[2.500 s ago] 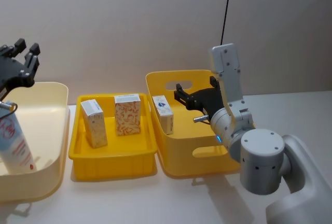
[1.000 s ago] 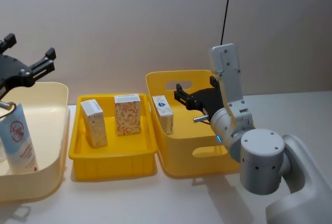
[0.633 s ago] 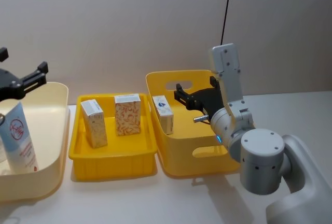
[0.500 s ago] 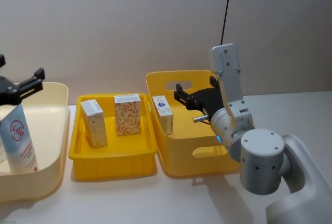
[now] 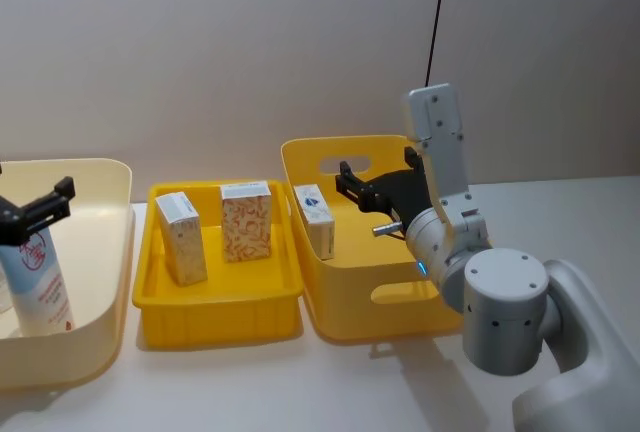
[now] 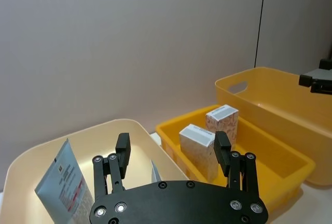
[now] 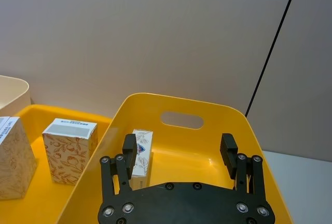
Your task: Bimanual collaborative sorting of washing and personal care products
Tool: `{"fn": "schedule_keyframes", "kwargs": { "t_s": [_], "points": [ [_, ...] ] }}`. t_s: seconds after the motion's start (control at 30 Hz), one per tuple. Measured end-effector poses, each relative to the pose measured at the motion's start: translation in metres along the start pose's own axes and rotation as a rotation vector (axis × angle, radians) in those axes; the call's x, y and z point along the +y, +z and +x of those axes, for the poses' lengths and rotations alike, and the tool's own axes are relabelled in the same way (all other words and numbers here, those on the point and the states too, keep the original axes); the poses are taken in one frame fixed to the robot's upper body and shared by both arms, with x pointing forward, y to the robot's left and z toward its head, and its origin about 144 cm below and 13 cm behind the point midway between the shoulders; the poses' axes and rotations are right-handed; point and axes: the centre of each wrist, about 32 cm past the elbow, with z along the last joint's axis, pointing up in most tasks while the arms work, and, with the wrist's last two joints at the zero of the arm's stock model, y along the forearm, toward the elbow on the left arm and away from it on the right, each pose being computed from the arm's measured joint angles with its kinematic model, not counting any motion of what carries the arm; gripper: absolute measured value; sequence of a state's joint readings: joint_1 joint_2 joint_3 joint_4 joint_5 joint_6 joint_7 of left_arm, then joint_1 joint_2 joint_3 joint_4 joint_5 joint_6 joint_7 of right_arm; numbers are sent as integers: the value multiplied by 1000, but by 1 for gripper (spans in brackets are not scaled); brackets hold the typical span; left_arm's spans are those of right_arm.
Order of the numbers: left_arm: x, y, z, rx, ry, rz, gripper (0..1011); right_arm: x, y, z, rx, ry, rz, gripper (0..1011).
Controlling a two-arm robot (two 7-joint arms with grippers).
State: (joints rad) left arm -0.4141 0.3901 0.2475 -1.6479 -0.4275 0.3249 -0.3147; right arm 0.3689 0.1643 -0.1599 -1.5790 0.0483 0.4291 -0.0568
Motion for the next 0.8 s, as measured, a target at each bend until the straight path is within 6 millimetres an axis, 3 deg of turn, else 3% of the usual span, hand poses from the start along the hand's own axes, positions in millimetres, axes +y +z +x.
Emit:
{"fn": "schedule_keyframes", "kwargs": {
  "t_s": [0.8],
  "points": [
    [11, -29, 10, 54, 60, 101, 1003, 0, 0, 0, 0, 0, 0, 1001]
  ]
}}
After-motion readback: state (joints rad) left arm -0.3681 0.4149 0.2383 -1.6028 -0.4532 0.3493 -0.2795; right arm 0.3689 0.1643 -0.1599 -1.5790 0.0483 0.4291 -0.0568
